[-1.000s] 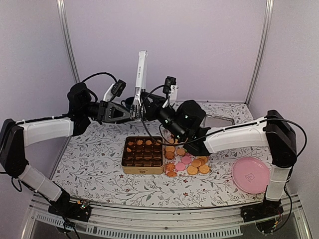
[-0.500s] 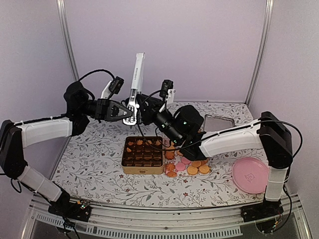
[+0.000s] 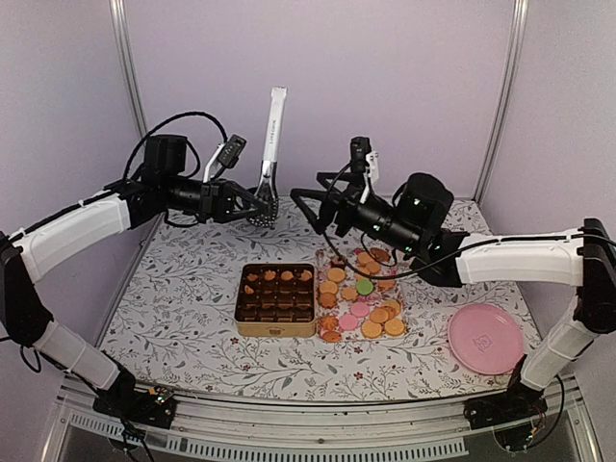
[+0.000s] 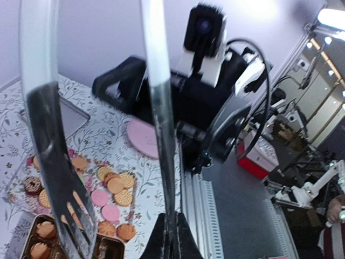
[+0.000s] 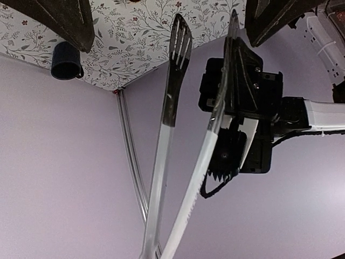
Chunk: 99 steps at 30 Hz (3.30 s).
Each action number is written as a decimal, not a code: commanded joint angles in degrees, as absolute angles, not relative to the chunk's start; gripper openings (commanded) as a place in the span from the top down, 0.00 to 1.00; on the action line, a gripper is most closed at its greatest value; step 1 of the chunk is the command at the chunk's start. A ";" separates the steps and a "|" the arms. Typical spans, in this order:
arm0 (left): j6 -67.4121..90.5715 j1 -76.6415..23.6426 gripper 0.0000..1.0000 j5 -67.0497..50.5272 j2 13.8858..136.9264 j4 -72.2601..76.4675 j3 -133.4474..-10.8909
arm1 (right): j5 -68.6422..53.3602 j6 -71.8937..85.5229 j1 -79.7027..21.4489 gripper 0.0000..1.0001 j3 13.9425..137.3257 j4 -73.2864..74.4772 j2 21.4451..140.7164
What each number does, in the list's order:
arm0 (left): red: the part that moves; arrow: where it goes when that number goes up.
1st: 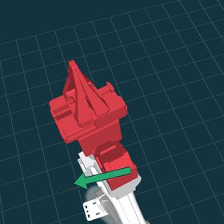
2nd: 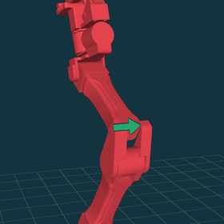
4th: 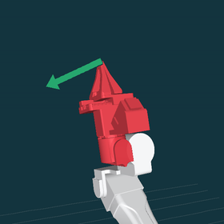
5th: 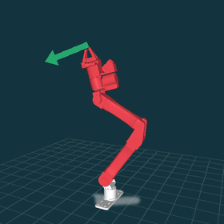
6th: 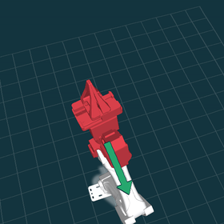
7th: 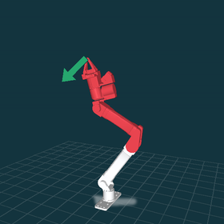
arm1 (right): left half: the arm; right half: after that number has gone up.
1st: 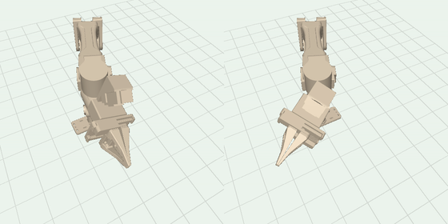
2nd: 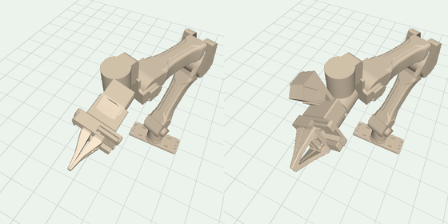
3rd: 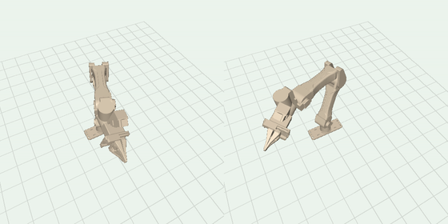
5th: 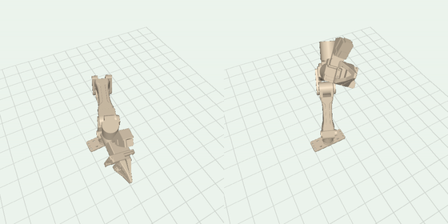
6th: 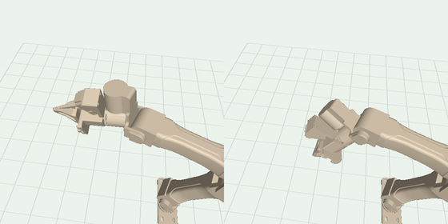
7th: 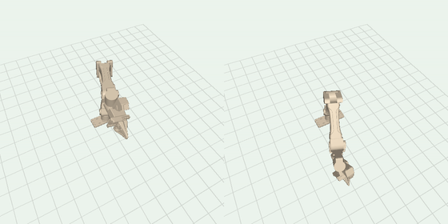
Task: Pack the cookies
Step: Pass from the right arm to the left, then pass from the left arm to the right
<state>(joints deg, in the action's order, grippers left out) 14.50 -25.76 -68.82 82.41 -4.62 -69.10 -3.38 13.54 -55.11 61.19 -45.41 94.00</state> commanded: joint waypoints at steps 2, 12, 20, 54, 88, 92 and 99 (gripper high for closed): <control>-17.29 -29.61 1.00 -56.84 82.16 -33.60 -72.20 | -31.02 16.80 -48.12 0.01 59.86 -31.65 85.50; -30.63 -35.10 1.00 -53.08 81.52 -42.85 -71.33 | -36.43 9.55 -46.91 0.01 64.54 -19.13 85.03; -34.25 -37.31 1.00 -52.00 82.08 -46.79 -71.45 | -42.41 7.75 -46.87 0.04 68.06 -16.73 87.98; -33.66 -37.75 1.00 -44.92 83.25 -44.07 -70.85 | -44.47 4.64 -47.47 0.43 77.09 -3.62 94.14; -28.52 -36.19 0.48 -35.52 83.60 -41.13 -71.66 | -29.31 7.20 -47.27 0.62 64.87 -9.15 85.87; -28.14 -33.99 0.31 -36.00 82.93 -41.55 -71.03 | -26.13 7.25 -46.55 0.62 61.48 -7.94 82.72; -27.90 -29.06 0.22 -36.26 80.90 -42.25 -69.96 | -16.33 6.17 -46.08 0.62 58.70 1.86 78.11</control>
